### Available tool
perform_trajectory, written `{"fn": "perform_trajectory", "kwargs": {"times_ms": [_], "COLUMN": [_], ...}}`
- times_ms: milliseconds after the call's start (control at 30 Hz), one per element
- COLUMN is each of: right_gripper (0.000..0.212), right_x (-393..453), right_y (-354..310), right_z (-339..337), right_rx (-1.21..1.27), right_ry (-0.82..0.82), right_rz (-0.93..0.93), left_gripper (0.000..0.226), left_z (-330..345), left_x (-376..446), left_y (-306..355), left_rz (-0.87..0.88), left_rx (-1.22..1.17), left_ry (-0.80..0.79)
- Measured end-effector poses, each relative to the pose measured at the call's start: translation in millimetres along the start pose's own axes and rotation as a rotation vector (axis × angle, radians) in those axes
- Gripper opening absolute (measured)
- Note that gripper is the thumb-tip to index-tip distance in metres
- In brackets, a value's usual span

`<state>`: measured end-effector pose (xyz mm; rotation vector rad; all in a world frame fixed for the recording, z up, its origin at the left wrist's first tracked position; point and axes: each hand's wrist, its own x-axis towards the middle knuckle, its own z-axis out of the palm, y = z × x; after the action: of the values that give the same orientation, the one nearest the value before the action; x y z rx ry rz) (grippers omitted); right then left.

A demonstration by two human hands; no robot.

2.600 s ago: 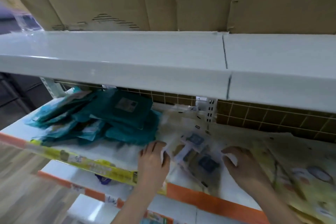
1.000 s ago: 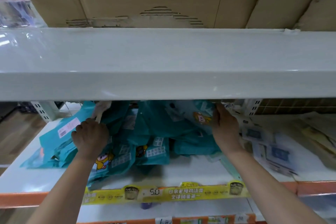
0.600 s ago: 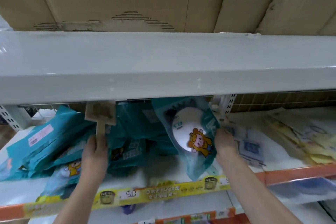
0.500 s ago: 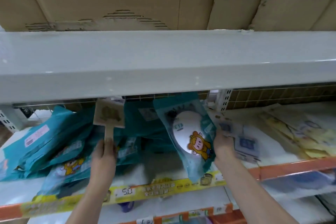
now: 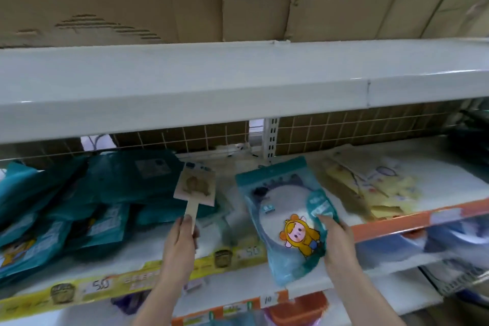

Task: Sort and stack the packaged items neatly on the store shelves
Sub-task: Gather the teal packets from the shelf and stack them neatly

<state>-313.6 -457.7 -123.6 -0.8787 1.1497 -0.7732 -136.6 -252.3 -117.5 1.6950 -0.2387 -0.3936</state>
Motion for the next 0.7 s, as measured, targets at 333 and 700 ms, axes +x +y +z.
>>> {"fn": "perform_trajectory", "kwargs": {"times_ms": [333, 700], "right_gripper": [0.027, 0.028], "right_x": [61, 98], "right_y": [-73, -104], "right_z": [-145, -226], "right_rx": [0.035, 0.048], "right_ry": [0.026, -0.042], "right_rz": [-0.081, -0.092], "left_gripper": [0.031, 0.055], "left_z": [173, 218], "left_x": [-11, -16], "left_y": [0, -19], "left_rz": [-0.007, 0.046], "left_rx": [0.295, 0.977], "left_ry": [-0.070, 0.187]}}
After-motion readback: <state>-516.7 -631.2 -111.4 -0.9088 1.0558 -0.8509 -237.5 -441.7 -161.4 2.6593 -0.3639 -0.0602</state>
